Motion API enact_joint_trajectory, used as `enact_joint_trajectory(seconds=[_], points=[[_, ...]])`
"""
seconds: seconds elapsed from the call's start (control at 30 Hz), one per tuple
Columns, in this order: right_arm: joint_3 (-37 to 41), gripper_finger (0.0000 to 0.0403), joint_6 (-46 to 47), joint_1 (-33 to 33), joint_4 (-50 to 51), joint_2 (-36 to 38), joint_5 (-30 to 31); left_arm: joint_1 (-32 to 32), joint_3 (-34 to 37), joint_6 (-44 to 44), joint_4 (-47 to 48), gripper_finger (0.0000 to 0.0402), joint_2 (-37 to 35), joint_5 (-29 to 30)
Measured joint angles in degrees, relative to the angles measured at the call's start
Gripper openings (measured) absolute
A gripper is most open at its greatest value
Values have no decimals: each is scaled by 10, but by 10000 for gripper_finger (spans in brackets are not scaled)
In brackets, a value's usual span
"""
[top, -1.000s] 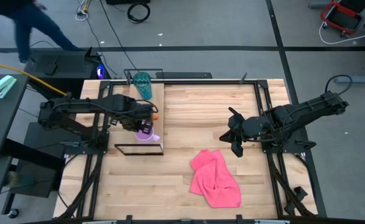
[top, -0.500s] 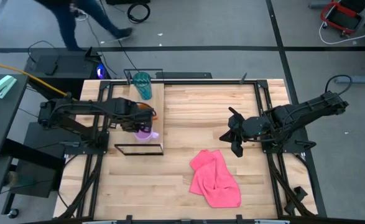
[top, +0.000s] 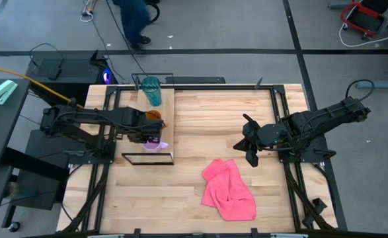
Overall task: Stack small to large cups/mugs on shelf
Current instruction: Put the pink mug on the shelf
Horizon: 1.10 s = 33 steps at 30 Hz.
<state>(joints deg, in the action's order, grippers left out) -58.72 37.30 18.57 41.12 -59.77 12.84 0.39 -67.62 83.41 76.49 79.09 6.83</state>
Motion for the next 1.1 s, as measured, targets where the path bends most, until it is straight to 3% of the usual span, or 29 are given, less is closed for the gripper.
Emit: enact_joint_trajectory(seconds=[0.43, 1.1], points=[[0, 9, 0, 0, 0, 0, 0, -19, 47, 25, -64, 12, -1, -22], [0, 9, 0, 0, 0, 0, 0, -33, 47, 64, -34, 25, 0, -15]])
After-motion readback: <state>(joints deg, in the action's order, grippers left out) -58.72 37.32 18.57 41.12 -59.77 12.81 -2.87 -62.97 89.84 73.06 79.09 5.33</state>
